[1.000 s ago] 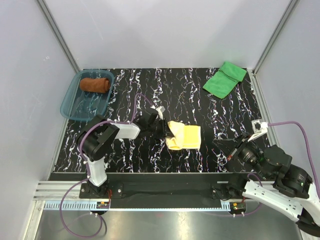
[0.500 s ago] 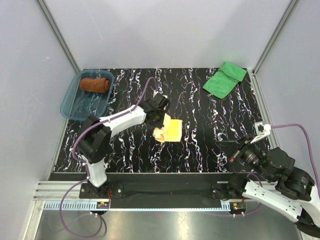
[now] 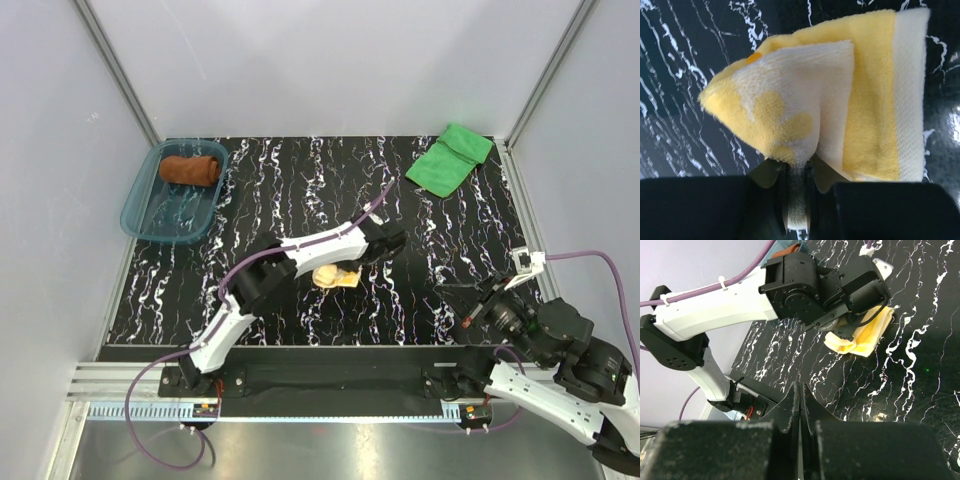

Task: Roll the towels
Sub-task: Roll the towel, then place the rolled towel into the container

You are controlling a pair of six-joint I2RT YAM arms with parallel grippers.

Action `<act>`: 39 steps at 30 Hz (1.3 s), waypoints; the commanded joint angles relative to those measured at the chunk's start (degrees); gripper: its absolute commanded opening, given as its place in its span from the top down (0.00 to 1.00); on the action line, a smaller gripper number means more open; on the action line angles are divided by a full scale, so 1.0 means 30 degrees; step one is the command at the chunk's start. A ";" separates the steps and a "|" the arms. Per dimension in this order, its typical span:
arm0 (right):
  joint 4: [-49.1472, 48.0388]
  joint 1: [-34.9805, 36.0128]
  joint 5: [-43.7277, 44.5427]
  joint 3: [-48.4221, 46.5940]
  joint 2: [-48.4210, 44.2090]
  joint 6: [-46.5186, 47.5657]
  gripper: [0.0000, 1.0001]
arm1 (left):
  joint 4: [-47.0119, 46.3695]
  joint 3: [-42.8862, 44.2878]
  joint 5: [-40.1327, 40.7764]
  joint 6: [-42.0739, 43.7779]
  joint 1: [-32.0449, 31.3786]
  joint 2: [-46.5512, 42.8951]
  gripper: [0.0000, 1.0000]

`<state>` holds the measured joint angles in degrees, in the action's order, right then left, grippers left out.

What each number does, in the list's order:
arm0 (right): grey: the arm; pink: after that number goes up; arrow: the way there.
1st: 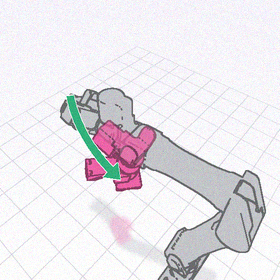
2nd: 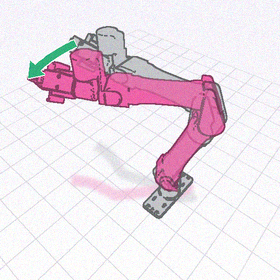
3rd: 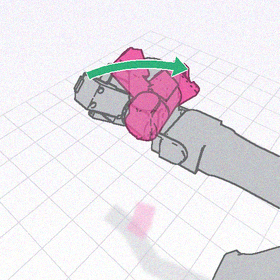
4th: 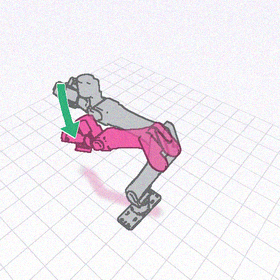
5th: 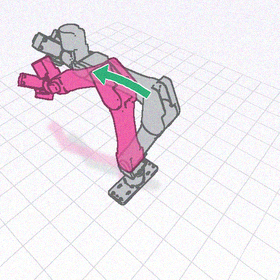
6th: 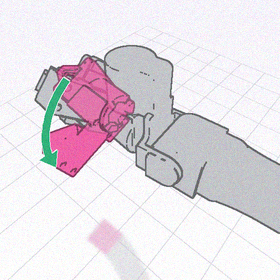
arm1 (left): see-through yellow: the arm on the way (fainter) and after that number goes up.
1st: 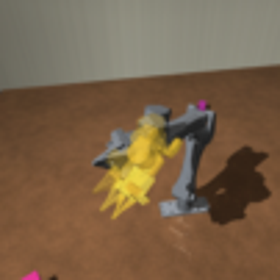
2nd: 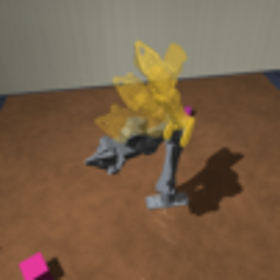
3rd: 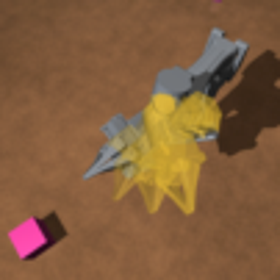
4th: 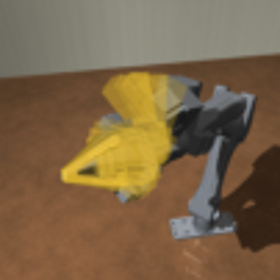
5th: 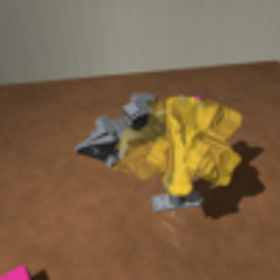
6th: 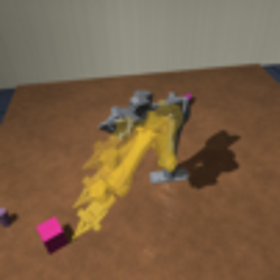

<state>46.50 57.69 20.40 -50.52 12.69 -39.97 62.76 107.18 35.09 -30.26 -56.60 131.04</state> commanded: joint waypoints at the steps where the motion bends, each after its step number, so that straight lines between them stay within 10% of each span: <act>1: 0.0144 -0.0099 0.0523 -0.0005 -0.0362 -0.0184 1.00 | 0.2248 0.2532 0.1367 -0.1367 -0.0087 0.0699 0.87; 4: 0.0291 -0.0071 0.0464 0.0141 -0.0537 -0.0184 1.00 | 0.2548 0.3678 0.1080 -0.1604 -0.0351 0.1172 0.66; 5: 0.0349 -0.0099 0.0464 0.0171 -0.0538 -0.0184 1.00 | 0.2401 0.3708 0.1018 -0.1602 -0.0469 0.1172 0.43; 8: 0.0320 -0.0099 0.0493 0.0346 -0.0625 -0.0242 1.00 | 0.2049 0.3913 0.0582 -0.1866 -0.0936 0.1056 0.12; 10: 0.0261 -0.0070 0.0494 0.0434 -0.0626 -0.0272 1.00 | 0.1581 0.3651 0.0258 -0.1954 -0.1143 0.0704 0.05; 17: 0.0525 -0.0099 0.0435 0.0200 -0.0362 -0.0389 1.00 | -0.3220 -0.1962 -0.0708 -0.1077 -0.0677 -0.6523 0.05; 24: 0.0115 -0.0070 0.0318 0.0638 -0.0187 -0.0565 1.00 | -0.8636 -0.9254 -0.5394 0.0389 0.4241 -1.3936 0.07; 31: -0.0471 -0.0099 0.0054 0.0757 0.0457 -0.0653 1.00 | -1.3213 -1.4420 -1.1164 0.0537 0.9077 -1.3949 0.14; 39: -0.0354 -0.0100 0.0201 0.0581 0.0780 -0.0652 1.00 | -1.4621 -1.4807 -1.2135 0.0185 0.8819 -1.1281 0.18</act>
<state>47.83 57.69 20.32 -48.14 13.93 -41.41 25.28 61.73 2.87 -29.80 -29.45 97.01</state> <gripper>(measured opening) 0.009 0.831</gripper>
